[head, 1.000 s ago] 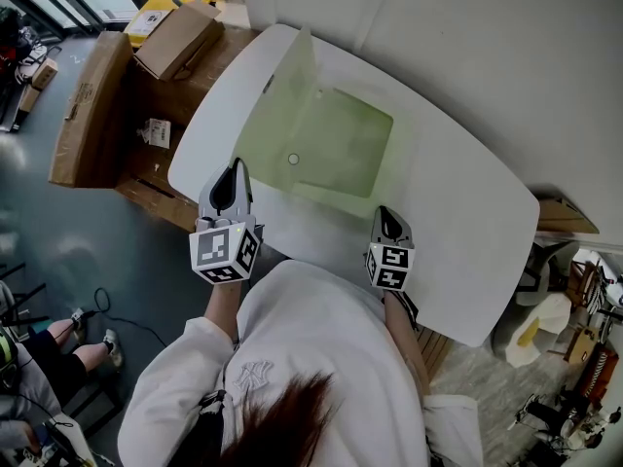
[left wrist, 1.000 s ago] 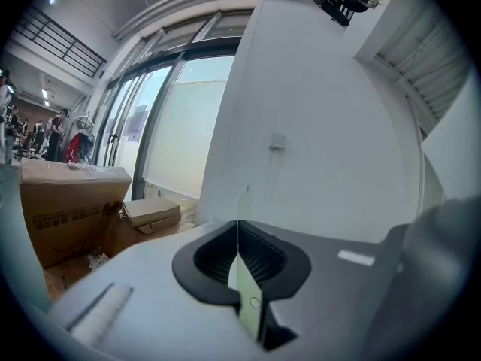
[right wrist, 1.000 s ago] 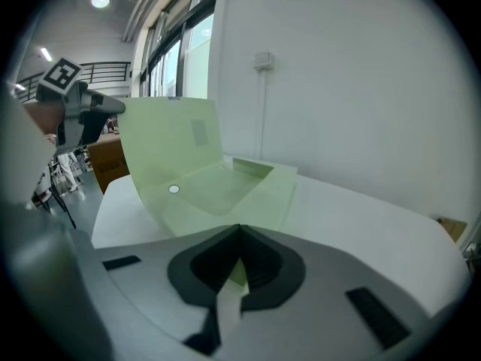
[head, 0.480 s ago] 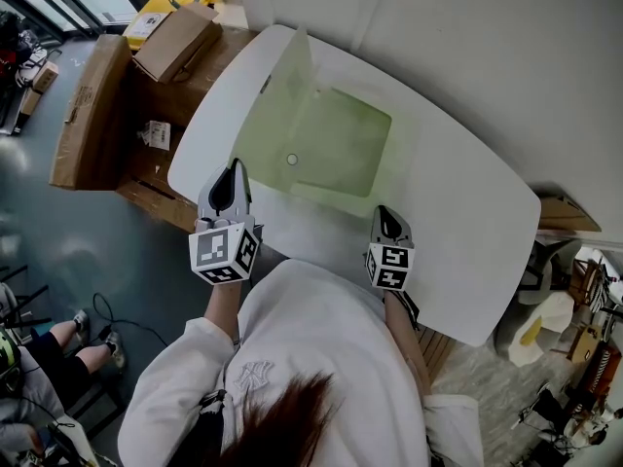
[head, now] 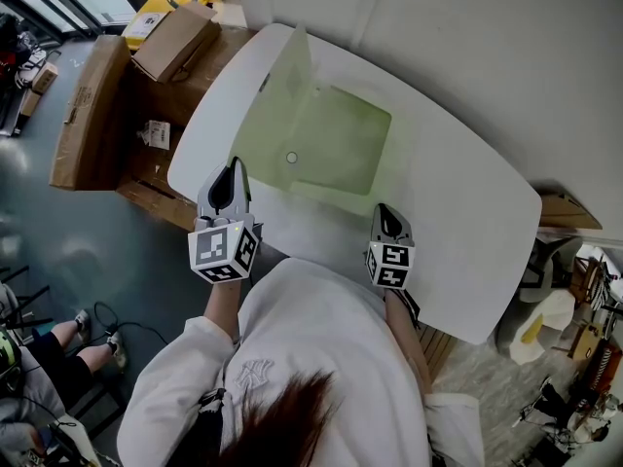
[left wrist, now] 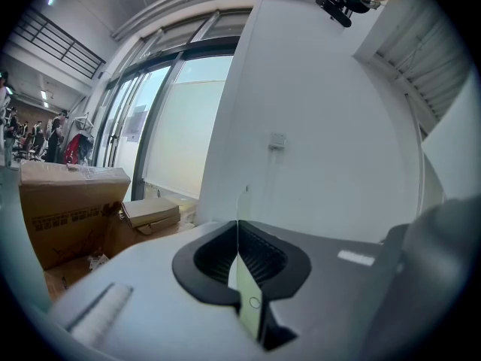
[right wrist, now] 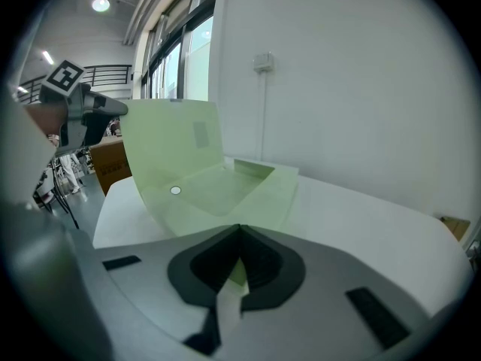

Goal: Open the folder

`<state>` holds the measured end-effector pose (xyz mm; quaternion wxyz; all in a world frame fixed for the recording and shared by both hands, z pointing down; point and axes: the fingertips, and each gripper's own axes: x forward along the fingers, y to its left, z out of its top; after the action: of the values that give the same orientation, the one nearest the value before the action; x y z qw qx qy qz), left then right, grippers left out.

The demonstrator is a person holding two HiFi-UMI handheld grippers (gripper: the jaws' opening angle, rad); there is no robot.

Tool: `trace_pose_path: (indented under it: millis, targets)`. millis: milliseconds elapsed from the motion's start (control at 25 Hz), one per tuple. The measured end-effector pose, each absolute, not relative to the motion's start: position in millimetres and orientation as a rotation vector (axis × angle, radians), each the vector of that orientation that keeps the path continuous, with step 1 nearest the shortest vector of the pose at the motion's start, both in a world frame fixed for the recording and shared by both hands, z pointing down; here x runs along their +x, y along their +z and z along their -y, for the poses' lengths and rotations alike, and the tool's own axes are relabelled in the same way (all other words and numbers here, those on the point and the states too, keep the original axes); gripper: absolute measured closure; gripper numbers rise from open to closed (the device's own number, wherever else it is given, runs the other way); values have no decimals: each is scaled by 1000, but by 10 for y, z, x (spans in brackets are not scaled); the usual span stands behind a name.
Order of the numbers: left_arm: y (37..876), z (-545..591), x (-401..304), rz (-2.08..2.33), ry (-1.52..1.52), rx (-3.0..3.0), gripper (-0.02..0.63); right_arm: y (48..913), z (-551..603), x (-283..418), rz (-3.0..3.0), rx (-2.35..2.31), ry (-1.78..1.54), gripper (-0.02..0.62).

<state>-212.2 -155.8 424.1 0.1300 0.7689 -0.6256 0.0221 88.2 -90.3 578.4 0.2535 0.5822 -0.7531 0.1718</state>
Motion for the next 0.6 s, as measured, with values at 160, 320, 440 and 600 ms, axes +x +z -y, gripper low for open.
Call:
trace_pose_path:
  millis: [160,320,440,600]
  targets:
    - [4250,1571,-2136,1816,63,2233,594,5790,910,874,2044,1580,469,589]
    - [4263,1569,-2144,1817,59,2230,594,5799,909,872,2043,1581,468,589]
    - [4273,1570,-2150,1820,56,2226,594,5805,909,876,2043,1583,470,589]
    - [4291,1576,-2170,1824,58,2218,594,5808,910,880,2042,1583,471,589]
